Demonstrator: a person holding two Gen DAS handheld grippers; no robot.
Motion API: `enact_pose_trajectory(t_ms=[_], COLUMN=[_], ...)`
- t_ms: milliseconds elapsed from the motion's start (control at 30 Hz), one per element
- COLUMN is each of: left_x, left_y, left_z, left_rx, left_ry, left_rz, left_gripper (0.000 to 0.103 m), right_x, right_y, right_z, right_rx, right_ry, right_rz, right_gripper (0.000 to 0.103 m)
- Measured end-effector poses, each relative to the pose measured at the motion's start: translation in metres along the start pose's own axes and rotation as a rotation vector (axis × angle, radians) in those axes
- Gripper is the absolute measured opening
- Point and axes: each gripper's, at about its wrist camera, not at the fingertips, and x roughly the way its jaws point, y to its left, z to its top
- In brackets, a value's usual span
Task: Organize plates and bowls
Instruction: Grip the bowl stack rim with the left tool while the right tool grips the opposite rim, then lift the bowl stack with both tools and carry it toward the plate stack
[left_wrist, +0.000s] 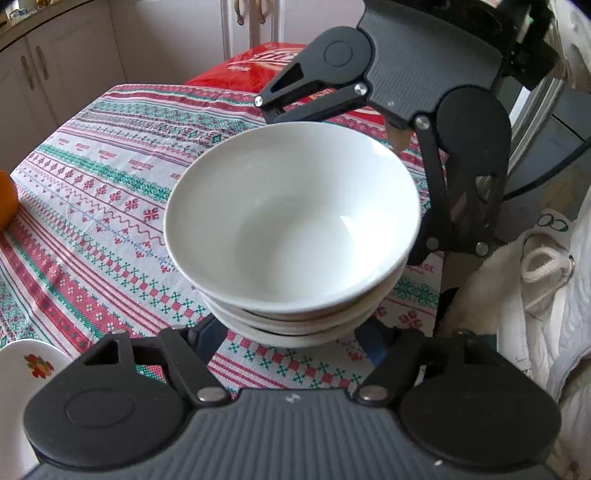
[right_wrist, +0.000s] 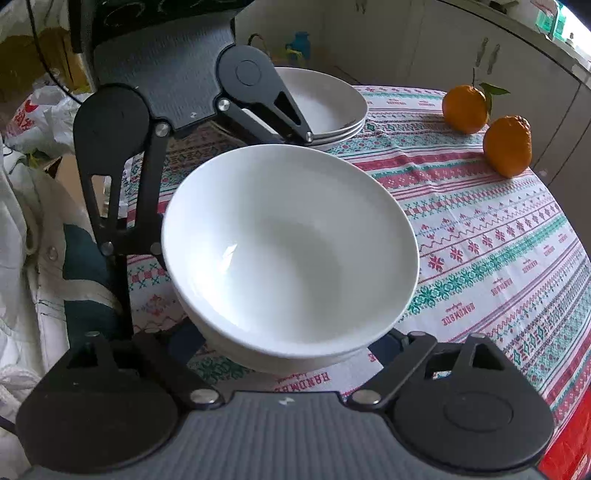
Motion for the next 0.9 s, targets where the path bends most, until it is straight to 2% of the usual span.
enact_pose_trajectory(t_ms=[733,900], left_x=[0.0024,-0.0035], left_y=[-0.0012,-0.0027], left_z=[0.006,0.0076], left_rx=[0.007,0.007], left_ry=[0.023,0.005], left_rz=[-0.005,-0.008], left_gripper=[0.073,0.073], right_x=[0.0028,-0.0053], right_y=[0.0026,0.0027], right_z=[-0.0014,-0.001], right_rx=[0.032,0.039], right_ry=[0.009,0.008], right_rz=[-0.006,-0.009], right_gripper=[0.091,0.091])
